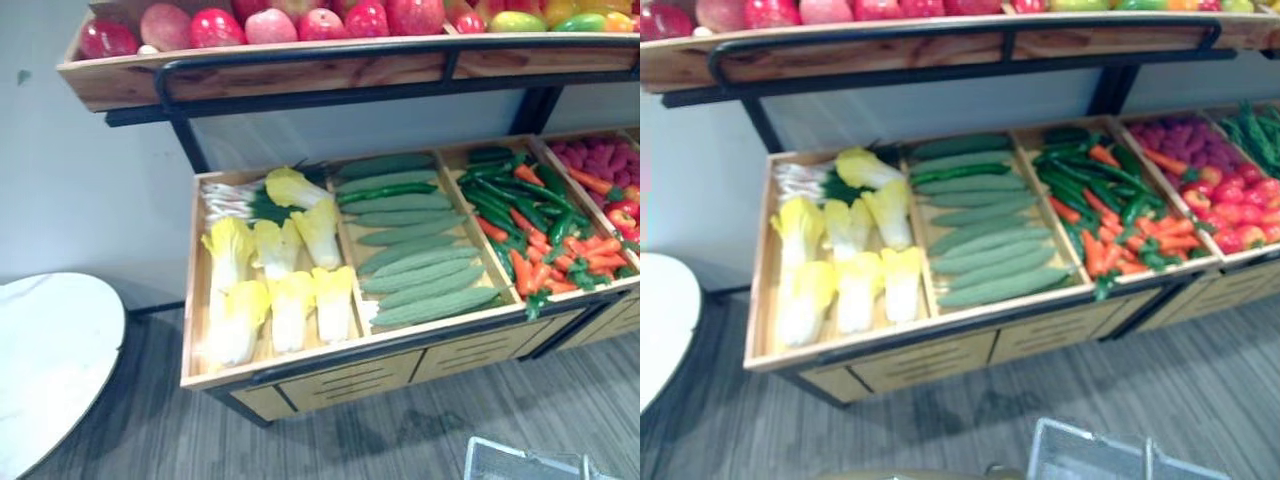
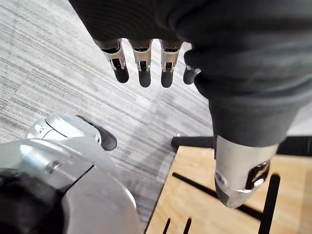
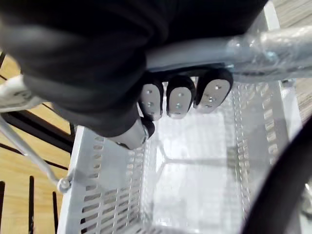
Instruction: Pick vegetable in the basket
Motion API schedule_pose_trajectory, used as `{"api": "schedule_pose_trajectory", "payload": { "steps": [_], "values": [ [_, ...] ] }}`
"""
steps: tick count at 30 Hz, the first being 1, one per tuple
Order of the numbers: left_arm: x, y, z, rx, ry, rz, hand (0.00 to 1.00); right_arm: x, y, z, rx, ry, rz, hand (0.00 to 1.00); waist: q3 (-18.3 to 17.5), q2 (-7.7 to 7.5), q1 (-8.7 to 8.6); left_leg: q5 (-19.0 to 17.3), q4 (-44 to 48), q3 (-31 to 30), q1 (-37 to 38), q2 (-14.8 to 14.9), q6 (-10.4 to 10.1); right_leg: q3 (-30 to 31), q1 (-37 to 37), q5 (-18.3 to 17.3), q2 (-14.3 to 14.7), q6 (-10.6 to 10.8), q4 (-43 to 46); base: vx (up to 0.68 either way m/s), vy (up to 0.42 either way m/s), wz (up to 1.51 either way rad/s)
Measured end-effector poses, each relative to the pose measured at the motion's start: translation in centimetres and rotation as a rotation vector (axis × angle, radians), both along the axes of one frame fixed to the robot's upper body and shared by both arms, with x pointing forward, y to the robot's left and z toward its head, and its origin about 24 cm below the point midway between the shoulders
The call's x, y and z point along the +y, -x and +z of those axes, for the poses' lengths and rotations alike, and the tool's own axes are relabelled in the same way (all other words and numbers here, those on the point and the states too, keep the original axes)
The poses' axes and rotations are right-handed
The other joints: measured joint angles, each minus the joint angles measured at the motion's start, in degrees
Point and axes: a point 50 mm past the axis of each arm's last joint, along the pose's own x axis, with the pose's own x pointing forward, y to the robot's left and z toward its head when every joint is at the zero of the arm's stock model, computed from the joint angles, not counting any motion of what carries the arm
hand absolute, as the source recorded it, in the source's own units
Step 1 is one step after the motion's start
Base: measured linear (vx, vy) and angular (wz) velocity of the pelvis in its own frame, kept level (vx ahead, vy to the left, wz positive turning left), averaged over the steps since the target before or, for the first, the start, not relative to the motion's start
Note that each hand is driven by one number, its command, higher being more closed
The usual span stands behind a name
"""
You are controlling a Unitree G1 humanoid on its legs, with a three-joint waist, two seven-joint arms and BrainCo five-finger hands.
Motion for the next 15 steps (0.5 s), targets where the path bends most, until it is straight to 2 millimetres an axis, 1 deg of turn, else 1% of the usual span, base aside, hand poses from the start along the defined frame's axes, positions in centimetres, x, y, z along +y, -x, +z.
{"api": "schedule_pose_trajectory", "payload": {
  "steps": [2,4,5,6,7,8,10,11,12,13,14,15],
  "values": [
    [0.2,0.1,0.0,0.01,-0.014,0.017,0.0,0.7,-0.1,-0.3,-0.005,-0.018,-0.004,1.0,0.04,0.26,0.04,-0.21,-0.2,0.15,-0.33,-0.34,0.39,-0.25,0.35,-0.07,-0.41,0.22,-0.21,-0.14,0.026,0.14],
    [0.4,-0.1,0.1,0.017,-0.039,0.051,0.0,1.5,0.2,-0.6,-0.006,-0.041,-0.028,1.0,-0.02,0.48,-0.22,-0.2,-1.06,3.23,-0.59,-0.3,1.1,-0.76,0.59,0.48,-0.65,0.68,-1.24,-0.11,0.023,0.23],
    [0.4,-0.2,0.1,0.009,-0.041,0.079,0.0,1.6,0.3,-0.6,-0.006,-0.044,-0.037,1.0,-0.06,0.52,-0.39,-0.17,-1.55,3.79,-0.57,-0.35,1.14,-0.85,0.67,0.48,-0.81,0.68,-1.57,-0.06,0.018,0.27],
    [0.5,-0.7,0.4,-0.015,-0.068,0.126,0.0,1.7,0.7,-0.6,-0.002,-0.04,-0.06,1.0,-0.16,0.6,-0.45,-0.05,-2.67,4.65,-0.44,-0.53,1.32,-1.1,0.76,0.49,-1.13,0.71,-2.2,-0.03,0.024,0.27],
    [0.8,-1.9,0.9,-0.069,-0.1,0.163,0.0,2.0,1.1,-0.7,0.005,-0.039,-0.083,1.0,-0.16,0.6,-0.34,-0.02,-3.46,4.62,-0.46,-0.89,1.35,-1.4,0.79,0.49,-1.42,0.72,-2.56,-0.01,0.033,0.24],
    [1.0,-2.5,1.3,-0.098,-0.124,0.17,0.0,2.1,1.4,-0.7,0.006,-0.043,-0.099,1.0,-0.21,0.56,-0.23,0.0,-3.83,4.62,-0.44,-1.01,1.38,-1.48,0.82,0.49,-1.49,0.72,-2.79,0.01,0.025,0.23],
    [2.6,-5.4,3.8,-0.257,-0.256,0.149,0.0,2.8,2.2,-0.9,0.021,-0.061,-0.125,1.0,-0.48,0.3,-0.07,0.59,-4.04,4.63,-0.48,-1.06,1.28,-1.82,1.24,0.69,-1.64,0.98,-3.07,0.06,0.013,0.14],
    [3.0,-6.2,4.7,-0.304,-0.294,0.129,0.0,2.9,2.4,-0.9,0.027,-0.063,-0.126,1.0,-0.64,0.37,-0.07,1.47,-4.05,4.61,-0.47,-0.92,1.13,-2.07,1.34,0.85,-1.63,1.21,-2.99,0.12,0.011,0.1],
    [3.5,-7.8,6.5,-0.405,-0.355,0.106,0.0,3.2,2.9,-1.0,0.041,-0.071,-0.12,1.0,-1.02,0.37,-0.09,2.47,-4.12,4.62,-0.3,-0.78,0.93,-2.6,1.91,1.19,-1.73,1.12,-3.0,0.17,0.008,0.11],
    [3.7,-9.4,8.4,-0.491,-0.421,0.058,0.0,3.6,3.3,-1.0,0.052,-0.072,-0.11,1.0,-1.3,0.36,-0.06,3.04,-4.57,4.68,0.4,-0.92,0.92,-3.02,2.45,1.35,-1.95,1.38,-2.97,0.13,0.008,0.12],
    [3.7,-10.1,9.3,-0.533,-0.452,0.028,0.0,3.8,3.3,-1.0,0.057,-0.077,-0.098,1.0,-1.37,0.33,-0.1,3.33,-5.01,4.69,0.76,-1.0,0.9,-3.08,2.72,1.37,-2.12,1.42,-3.03,0.18,0.022,0.06],
    [3.3,-11.7,11.1,-0.611,-0.509,-0.038,0.0,4.1,3.3,-1.0,0.061,-0.081,-0.072,1.0,-1.41,0.25,-0.03,3.42,-5.39,4.87,1.35,-1.02,0.86,-3.12,3.09,1.37,-2.2,1.42,-3.21,0.12,0.02,0.02]
  ]
}}
